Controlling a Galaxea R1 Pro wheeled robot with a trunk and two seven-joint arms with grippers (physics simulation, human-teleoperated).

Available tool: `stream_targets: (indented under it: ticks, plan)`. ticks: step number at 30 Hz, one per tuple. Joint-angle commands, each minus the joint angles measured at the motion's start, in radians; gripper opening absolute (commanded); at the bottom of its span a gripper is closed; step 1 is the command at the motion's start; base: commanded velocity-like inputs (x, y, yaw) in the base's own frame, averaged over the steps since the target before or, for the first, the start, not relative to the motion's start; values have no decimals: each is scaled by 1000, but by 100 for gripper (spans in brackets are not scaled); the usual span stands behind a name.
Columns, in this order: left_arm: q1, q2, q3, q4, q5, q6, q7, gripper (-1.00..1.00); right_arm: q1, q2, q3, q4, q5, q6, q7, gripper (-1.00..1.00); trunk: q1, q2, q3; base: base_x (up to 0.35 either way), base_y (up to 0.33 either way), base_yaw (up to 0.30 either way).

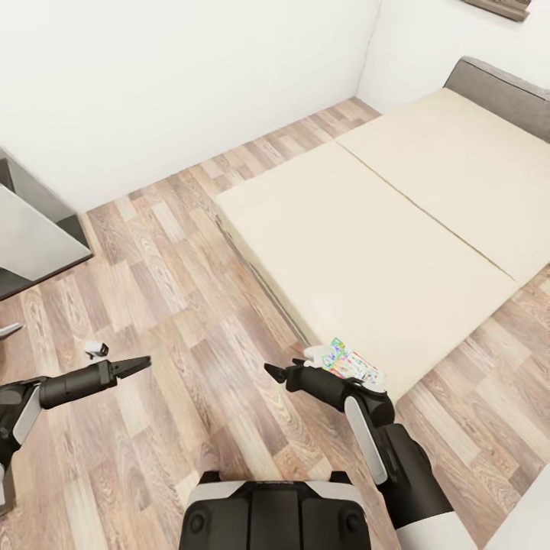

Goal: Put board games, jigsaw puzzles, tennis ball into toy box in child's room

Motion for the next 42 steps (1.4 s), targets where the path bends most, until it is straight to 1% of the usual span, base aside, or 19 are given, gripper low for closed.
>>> stream_targets:
  ticks: [1,13,16,19,23,31,42]
  plan:
    - [0,0,1,0,2,10,-3,100,0,0,-1,-1,-5,7,0,100,1,-1,0,0,51,-154]
    - [0,1,13,0,1,10,-10,100,0,-1,-1,-2,-11,7,2,100,1,-1,18,0,11,-154]
    - [0,2,16,0,0,10,-30,100,0,1,-1,-2,-11,7,2,100,1,-1,22,0,1,-154]
    - [1,4,17,0,-2,9,-64,100,0,1,-1,-1,-11,7,2,100,1,-1,27,0,0,-154]
    - [1,5,18,0,-3,10,-82,100,0,3,-1,-1,-11,7,2,100,1,-1,33,0,0,-154]
    - [1,10,18,0,-2,10,-88,100,0,6,-1,-1,-9,7,0,100,1,-1,44,0,0,-154]
    - [1,16,19,0,-2,10,-88,100,0,4,-1,-1,-9,7,0,100,1,-1,61,0,0,-142]
